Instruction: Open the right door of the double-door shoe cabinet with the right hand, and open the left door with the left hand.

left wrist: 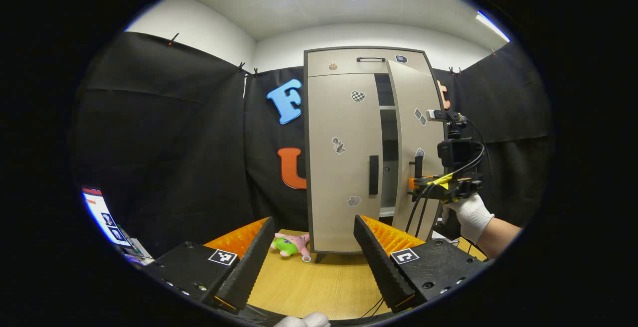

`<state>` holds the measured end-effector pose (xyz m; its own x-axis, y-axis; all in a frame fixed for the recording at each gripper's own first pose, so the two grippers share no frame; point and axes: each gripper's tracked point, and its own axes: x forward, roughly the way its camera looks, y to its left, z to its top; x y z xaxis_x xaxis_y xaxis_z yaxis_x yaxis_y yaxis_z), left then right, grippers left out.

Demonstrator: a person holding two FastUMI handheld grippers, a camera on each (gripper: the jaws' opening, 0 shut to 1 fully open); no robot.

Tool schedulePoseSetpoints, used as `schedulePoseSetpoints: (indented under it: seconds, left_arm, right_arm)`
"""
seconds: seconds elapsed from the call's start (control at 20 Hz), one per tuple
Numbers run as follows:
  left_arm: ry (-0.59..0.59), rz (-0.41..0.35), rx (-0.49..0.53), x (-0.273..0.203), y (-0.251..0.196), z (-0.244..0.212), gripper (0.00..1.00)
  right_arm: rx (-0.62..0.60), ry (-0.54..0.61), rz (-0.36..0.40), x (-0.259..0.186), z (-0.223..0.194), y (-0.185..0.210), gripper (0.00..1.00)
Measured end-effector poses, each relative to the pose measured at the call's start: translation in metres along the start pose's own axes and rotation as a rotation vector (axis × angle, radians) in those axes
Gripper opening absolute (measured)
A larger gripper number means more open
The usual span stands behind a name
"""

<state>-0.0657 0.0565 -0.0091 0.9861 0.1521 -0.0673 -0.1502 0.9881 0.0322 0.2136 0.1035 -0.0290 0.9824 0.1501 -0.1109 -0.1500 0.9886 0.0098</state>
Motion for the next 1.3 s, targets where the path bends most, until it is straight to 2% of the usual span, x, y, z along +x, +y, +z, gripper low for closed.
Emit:
schedulePoseSetpoints:
  seconds: [0.9, 1.3]
  left_arm:
    - [-0.015, -0.126, -0.021, -0.007, -0.011, -0.001, 0.96]
    - [-0.027, -0.181, -0.024, -0.002, -0.021, -0.002, 0.96]
  right_arm:
    - [0.025, -0.012, -0.097, -0.056, -0.009, -0.043, 0.20]
    - [0.025, -0.017, -0.121, -0.081, -0.012, -0.080, 0.18]
